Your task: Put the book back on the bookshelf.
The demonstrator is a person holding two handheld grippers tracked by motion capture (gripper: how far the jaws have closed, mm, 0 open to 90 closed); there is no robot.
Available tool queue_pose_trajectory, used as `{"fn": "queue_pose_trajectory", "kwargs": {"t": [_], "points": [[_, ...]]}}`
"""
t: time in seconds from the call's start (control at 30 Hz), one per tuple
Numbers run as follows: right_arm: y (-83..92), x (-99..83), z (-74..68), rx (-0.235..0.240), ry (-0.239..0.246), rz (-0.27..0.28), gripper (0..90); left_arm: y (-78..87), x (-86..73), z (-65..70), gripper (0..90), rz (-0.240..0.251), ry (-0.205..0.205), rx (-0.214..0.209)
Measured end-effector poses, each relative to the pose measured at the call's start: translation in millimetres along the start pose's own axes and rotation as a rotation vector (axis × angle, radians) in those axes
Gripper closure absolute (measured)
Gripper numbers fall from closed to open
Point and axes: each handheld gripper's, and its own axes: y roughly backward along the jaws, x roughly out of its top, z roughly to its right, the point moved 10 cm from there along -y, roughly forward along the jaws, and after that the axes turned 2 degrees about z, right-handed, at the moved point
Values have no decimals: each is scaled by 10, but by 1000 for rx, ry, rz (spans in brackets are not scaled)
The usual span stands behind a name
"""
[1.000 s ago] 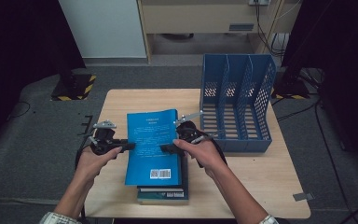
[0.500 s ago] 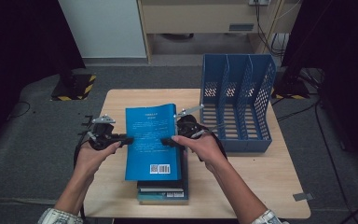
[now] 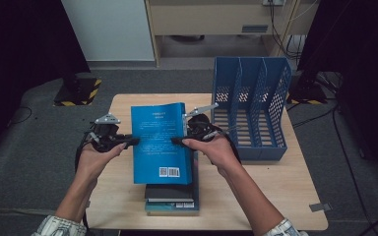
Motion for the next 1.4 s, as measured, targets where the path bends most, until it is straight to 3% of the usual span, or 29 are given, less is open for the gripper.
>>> {"fn": "queue_pose_trajectory", "kwargs": {"t": [0.33,0.47,0.67,0.9,1.03,1.4], "points": [[42,98,-34,-75,73,-3,460,8,52,8,761,8,-17,7],[-4,121,-24,-85,77,-8,454,1,91,62,763,18,-25,-9],[22,182,3,-95,76,-6,483,-16,188,70,767,11,-45,0],[85,395,81,-158,130,29,528,-7,373,35,775,15,-86,43],[99,513,129,-194,160,55,548,-36,460,-16,777,33,-83,57],[58,618,252,-221,152,83,557,-110,583,-112,779,37,-81,77]]}}
